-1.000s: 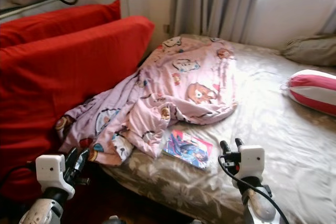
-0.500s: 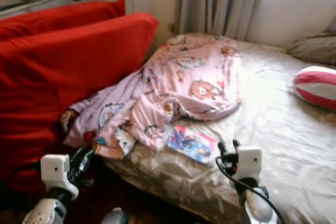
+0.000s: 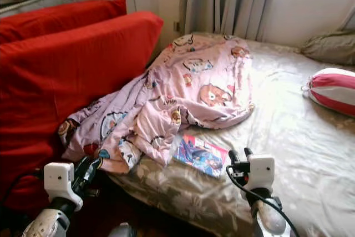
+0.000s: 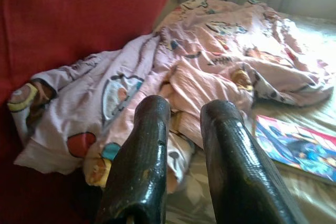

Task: Clean up the room

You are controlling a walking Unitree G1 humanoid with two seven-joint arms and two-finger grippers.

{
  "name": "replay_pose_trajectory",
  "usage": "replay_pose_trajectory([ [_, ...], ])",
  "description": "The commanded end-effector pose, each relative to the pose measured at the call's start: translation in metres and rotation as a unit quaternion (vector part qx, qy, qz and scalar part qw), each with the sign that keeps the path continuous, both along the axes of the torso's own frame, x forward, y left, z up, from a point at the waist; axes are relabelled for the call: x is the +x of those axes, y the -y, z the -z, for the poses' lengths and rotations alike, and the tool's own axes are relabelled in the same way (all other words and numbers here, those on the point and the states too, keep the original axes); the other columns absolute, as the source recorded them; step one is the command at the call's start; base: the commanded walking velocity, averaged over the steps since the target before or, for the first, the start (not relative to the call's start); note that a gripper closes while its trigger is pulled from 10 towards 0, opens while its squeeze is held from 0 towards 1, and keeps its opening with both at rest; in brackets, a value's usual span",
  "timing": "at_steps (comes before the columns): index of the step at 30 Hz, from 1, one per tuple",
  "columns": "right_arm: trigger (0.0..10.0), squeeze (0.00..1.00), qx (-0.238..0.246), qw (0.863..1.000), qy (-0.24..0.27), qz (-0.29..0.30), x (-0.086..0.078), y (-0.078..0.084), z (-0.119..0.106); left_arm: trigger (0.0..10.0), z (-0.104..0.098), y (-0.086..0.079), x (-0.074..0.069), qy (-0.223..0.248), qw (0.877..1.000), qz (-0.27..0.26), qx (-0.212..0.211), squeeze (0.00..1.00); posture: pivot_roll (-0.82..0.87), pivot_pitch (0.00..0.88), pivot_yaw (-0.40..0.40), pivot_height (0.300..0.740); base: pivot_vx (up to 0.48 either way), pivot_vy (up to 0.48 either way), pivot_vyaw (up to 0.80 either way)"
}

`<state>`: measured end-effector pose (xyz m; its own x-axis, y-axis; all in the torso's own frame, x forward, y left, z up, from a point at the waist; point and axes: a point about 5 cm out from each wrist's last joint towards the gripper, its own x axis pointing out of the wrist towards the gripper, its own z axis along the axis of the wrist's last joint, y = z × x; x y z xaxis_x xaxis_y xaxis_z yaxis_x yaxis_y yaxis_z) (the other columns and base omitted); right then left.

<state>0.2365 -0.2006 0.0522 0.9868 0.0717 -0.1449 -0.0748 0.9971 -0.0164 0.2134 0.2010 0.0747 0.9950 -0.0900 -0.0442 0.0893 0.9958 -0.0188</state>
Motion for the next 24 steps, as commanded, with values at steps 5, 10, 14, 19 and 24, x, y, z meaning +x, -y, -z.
replay_pose_trajectory([
  [5,10.0,0.0,0.012,1.0,-0.002,-0.019,0.0037,-0.0054,-0.0011,10.0,-0.0046,0.0026,0.0034,0.003,1.0,0.01,0.002,0.0,0.01,0.0,-0.011,0.66,0.058,0.0,0.0],
  [10,10.0,0.0,0.015,1.0,0.001,-0.017,0.0069,-0.0047,-0.0033,10.0,-0.0046,0.0036,0.0034,0.003,1.0,0.012,0.0,0.0,0.01,0.0,-0.01,0.66,0.0,0.0,0.0],
  [14,10.0,0.0,0.008,1.0,0.004,-0.011,0.0106,-0.0049,-0.0054,10.0,-0.005,0.0039,0.0037,0.002,1.0,0.014,-0.001,0.0,0.01,0.0,-0.009,0.66,0.0,0.0,0.0],
  [19,10.0,0.0,0.007,1.0,-0.004,-0.008,0.0111,-0.005,-0.0036,10.0,-0.0056,0.0037,0.0041,0.003,1.0,0.013,-0.001,0.0,0.02,0.0,-0.007,0.65,0.0,0.0,0.0],
  [24,10.0,0.0,0.011,1.0,0.005,0.005,0.0077,-0.002,-0.0033,10.0,-0.0062,0.0043,0.0045,0.003,1.0,0.014,0.0,0.0,0.02,0.0,-0.005,0.63,0.0,0.0,0.0],
])
